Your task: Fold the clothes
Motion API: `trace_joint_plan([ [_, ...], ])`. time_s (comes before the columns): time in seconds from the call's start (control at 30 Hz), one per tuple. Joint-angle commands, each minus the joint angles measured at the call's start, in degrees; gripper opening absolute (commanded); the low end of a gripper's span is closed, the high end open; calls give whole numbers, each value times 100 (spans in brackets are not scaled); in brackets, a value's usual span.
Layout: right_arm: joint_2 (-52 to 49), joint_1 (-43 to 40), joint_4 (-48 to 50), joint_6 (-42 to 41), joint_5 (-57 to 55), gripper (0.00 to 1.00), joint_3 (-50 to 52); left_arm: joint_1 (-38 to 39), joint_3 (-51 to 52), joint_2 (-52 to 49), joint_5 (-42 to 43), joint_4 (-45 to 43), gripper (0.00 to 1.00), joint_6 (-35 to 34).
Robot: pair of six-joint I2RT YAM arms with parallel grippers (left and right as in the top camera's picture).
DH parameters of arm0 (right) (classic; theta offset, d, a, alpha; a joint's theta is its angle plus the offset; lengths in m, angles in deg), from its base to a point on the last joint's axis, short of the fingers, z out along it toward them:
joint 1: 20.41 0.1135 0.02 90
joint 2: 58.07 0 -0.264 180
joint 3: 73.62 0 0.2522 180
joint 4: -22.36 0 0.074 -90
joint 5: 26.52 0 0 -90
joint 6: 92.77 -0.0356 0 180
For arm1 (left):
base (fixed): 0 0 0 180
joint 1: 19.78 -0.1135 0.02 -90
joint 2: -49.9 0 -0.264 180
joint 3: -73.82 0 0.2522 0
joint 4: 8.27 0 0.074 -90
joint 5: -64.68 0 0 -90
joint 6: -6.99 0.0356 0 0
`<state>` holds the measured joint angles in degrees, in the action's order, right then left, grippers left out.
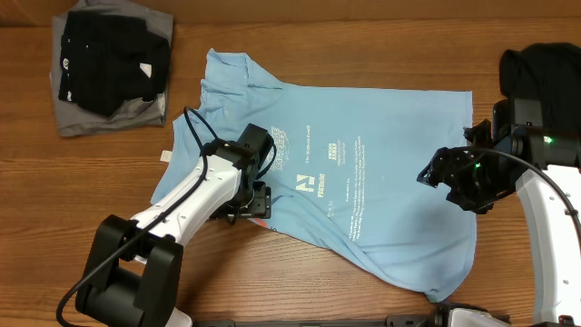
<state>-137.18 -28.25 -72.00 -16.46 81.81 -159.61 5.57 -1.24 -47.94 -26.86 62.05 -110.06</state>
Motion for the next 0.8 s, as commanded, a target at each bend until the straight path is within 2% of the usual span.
trace_joint_plan([
  [0.0,120,28,24,22,-74,73,-46,-79,39,-50,-205,4,79,-85],
  [0.6,120,28,282,17,-68,73,702,-444,39,-153,118,-603,78,11],
  [0.7,120,28,317,17,-68,73,824,-444,39,-153,125,-691,77,-2],
  [0.77,120,28,319,17,-68,73,852,-444,39,-153,125,-719,72,-7],
])
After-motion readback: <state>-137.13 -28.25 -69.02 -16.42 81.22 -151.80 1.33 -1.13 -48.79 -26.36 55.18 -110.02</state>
